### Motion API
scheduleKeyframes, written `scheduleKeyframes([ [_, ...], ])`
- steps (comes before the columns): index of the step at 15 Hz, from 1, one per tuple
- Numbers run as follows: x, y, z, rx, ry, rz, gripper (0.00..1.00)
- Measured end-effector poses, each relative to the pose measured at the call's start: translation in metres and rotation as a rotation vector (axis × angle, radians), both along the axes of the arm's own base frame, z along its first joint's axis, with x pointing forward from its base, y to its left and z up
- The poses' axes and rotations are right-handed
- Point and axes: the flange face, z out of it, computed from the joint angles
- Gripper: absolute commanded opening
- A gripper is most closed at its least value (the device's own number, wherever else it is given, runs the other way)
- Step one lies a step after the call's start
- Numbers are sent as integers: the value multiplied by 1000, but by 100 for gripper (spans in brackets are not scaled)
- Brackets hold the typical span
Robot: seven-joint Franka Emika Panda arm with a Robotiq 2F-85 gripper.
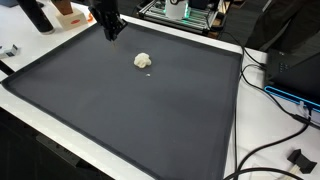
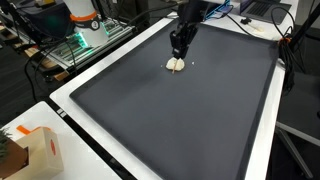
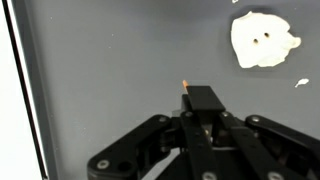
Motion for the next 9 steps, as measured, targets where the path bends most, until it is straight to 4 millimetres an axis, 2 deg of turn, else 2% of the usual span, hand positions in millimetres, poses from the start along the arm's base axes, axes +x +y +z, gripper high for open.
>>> scheduleKeyframes([
  [9,-13,20,-38,-209,-6,-81,3],
])
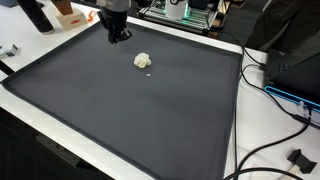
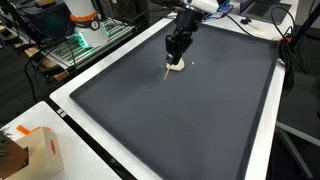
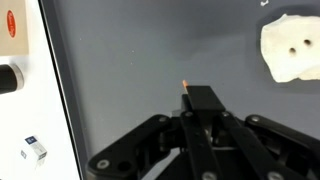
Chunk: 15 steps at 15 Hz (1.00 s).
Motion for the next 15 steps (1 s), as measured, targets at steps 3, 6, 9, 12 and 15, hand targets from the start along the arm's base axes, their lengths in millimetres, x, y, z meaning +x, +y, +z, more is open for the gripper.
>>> scheduleKeyframes([
  [3,-5,5,-13,-63,4,-13,3],
  [6,-8,12,-25,-110,12,-16,3],
  [9,-10,17,-35,-145,21,-10,3],
  [12,-12,22,-44,-164,31,3,3],
  [15,-13,28,-51,-176,38,20,3],
])
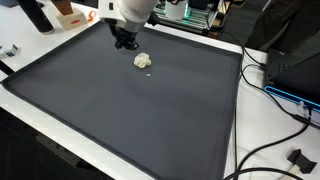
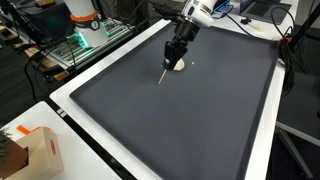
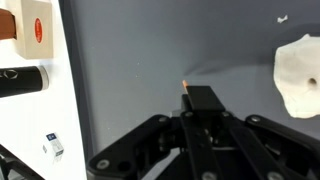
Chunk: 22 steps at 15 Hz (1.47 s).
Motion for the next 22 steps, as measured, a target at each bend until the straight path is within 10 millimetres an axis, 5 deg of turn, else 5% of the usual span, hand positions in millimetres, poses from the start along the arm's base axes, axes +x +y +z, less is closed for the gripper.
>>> scheduleKeyframes([
  [22,-5,38,-16,-44,27,142,3],
])
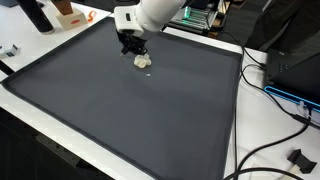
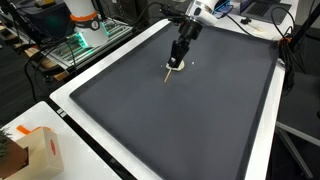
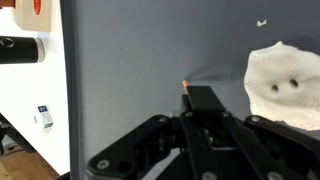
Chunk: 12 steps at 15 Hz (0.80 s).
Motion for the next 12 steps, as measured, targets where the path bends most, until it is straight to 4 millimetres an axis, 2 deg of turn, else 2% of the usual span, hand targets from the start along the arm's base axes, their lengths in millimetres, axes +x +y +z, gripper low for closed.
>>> scheduleKeyframes([
  [5,1,2,7,20,23,59,3],
  [12,2,-8,34,80,28,161,3],
])
